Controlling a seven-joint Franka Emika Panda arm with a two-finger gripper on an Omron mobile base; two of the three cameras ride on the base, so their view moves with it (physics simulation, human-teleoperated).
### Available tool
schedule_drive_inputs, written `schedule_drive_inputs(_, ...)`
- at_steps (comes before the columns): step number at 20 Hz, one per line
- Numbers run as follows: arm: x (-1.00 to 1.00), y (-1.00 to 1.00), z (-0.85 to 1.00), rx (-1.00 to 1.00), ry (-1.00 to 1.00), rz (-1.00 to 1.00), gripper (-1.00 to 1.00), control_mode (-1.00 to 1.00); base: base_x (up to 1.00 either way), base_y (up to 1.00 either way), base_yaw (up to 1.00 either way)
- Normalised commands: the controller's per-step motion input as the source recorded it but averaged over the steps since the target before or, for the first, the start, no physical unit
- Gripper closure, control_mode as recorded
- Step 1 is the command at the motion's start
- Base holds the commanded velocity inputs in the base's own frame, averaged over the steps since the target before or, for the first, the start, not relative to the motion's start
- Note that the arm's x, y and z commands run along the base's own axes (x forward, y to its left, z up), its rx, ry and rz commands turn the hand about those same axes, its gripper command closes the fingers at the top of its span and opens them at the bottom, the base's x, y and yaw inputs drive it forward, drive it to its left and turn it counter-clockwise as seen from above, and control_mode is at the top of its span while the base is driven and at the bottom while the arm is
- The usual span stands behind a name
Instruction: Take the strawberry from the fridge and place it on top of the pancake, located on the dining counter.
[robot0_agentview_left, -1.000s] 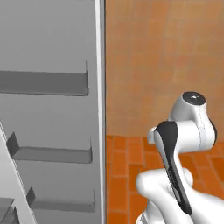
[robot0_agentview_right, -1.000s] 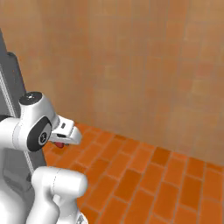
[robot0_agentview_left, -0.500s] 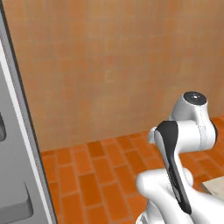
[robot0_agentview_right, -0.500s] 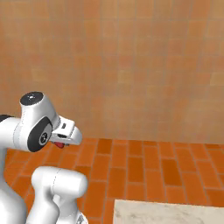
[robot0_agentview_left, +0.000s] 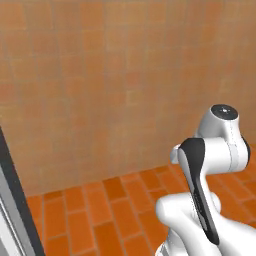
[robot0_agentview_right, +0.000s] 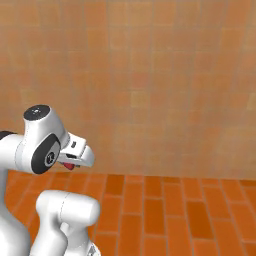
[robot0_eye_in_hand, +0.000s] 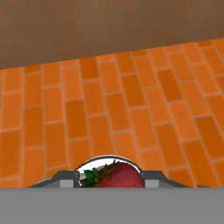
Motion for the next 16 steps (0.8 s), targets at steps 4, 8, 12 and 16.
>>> schedule_drive_inputs(4,0.0,0.0,0.0,0.0,0.0,0.0,1.0,1.0,1.0,0.0,-0.01)
schedule_drive_inputs(8,0.0,0.0,0.0,0.0,0.0,0.0,1.0,1.0,1.0,-0.09,-0.08)
schedule_drive_inputs(12,0.0,0.0,0.0,0.0,0.0,0.0,1.0,1.0,0.95,-0.15,-0.39)
schedule_drive_inputs(16,0.0,0.0,0.0,0.0,0.0,0.0,1.0,1.0,0.51,-0.18,-0.74)
